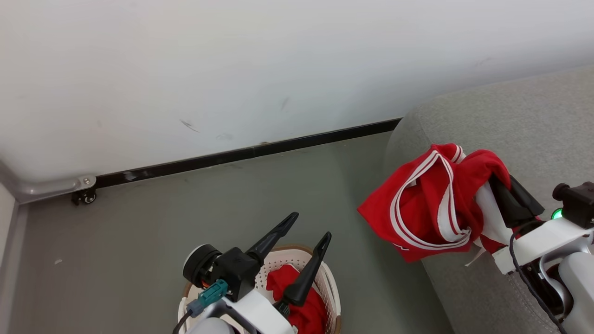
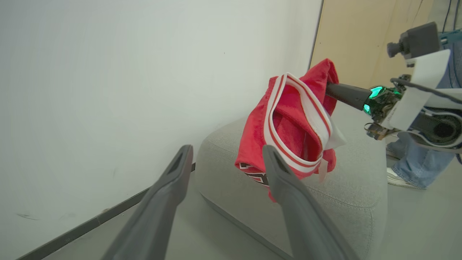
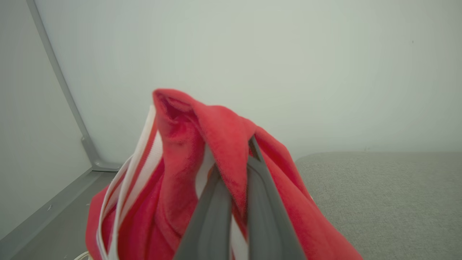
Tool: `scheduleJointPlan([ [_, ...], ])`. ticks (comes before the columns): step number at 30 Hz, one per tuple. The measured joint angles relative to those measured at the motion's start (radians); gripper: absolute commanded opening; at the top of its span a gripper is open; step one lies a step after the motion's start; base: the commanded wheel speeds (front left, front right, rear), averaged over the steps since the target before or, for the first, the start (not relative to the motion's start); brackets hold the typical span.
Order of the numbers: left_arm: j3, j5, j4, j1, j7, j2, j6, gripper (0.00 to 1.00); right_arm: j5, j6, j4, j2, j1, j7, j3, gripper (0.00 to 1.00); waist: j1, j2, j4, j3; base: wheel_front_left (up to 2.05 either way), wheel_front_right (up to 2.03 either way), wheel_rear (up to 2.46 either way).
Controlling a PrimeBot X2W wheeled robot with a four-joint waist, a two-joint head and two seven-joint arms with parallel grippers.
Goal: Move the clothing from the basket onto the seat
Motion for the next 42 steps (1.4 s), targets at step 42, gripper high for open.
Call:
scheduleJointPlan([
  [42, -0.047, 0.03, -0.09, 0.012, -0.006, 0.026, -0.004, 1.0, -0.051, 0.0, -0.039, 0.005, -0.023, 0.042, -0.178, 0.0, 0.0, 0.0, -0.123, 0.037, 0.0, 0.0, 0.0],
])
